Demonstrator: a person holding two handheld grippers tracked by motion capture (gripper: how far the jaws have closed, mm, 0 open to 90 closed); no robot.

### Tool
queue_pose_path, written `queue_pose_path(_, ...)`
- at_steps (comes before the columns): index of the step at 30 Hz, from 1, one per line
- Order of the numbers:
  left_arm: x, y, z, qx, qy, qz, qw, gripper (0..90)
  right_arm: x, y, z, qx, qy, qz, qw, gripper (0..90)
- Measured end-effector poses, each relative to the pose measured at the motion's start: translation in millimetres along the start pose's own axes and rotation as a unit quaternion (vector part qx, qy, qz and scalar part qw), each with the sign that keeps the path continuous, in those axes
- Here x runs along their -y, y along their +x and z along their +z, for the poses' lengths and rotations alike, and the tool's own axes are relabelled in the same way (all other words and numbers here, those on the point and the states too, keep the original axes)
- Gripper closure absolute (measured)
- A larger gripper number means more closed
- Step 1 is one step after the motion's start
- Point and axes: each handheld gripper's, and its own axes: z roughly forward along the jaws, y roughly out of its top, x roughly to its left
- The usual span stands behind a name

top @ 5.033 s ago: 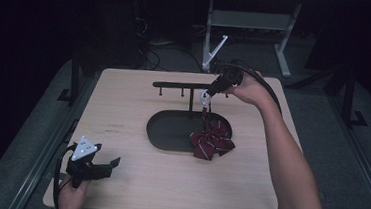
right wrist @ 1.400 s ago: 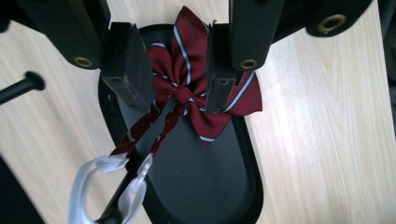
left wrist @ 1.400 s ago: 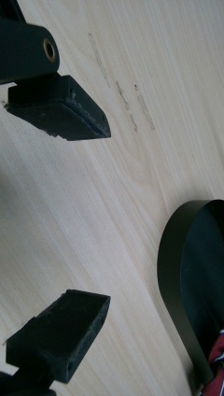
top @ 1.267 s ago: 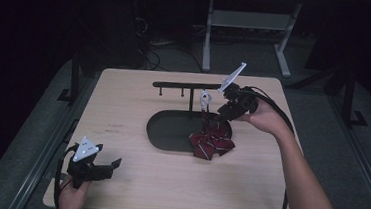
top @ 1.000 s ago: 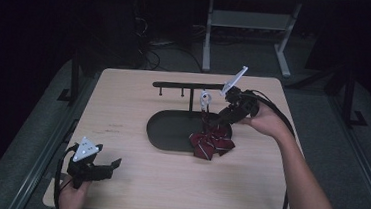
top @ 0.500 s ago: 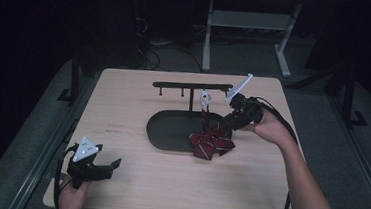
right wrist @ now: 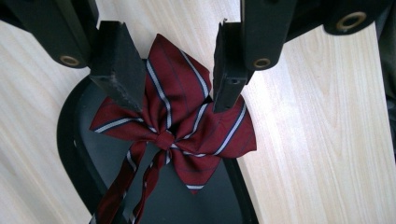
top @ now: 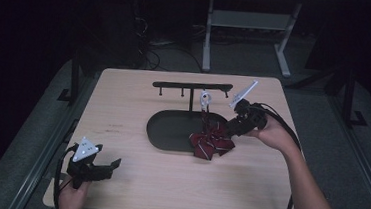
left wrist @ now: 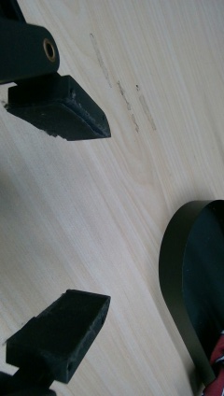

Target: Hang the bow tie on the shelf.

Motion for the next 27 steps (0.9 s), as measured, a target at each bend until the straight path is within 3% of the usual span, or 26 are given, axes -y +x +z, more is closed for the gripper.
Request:
queue_pose_path(12,0.2,-0.5,0.5,0.0,-0.002,-0.003,1.0,16.1,15.6,3.5,2.5,-0.003,0.004,0.008,1.0,51.1)
queue_pose_path(27,0.4,-0.7,0.3,0.001,-0.003,-0.002,1.0,16.1,37.1,8.1,2.1,-0.003,-0.011,0.02,0.9997,50.6)
